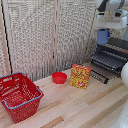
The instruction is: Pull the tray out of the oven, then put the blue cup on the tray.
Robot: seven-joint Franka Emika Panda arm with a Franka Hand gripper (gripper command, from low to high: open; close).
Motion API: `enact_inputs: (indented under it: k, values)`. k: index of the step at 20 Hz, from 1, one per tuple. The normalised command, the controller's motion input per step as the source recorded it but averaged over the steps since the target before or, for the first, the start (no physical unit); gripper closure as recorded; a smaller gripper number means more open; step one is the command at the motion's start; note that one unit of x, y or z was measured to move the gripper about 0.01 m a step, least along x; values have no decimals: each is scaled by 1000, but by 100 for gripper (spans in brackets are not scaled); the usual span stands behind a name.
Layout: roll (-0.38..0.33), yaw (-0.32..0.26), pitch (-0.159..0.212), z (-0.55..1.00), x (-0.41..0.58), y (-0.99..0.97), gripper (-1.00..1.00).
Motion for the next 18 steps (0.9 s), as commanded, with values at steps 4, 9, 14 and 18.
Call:
enact_inputs:
  k: [4, 9, 14, 18]
  values:
    - [-130, -59, -20, -715, -194, 20, 100]
    - [-35, 0, 3, -368, -249, -49, 100]
    - [-22, -87, 44, -11, -9, -144, -100]
    - [-11, -14, 88, 119, 8, -83, -100]
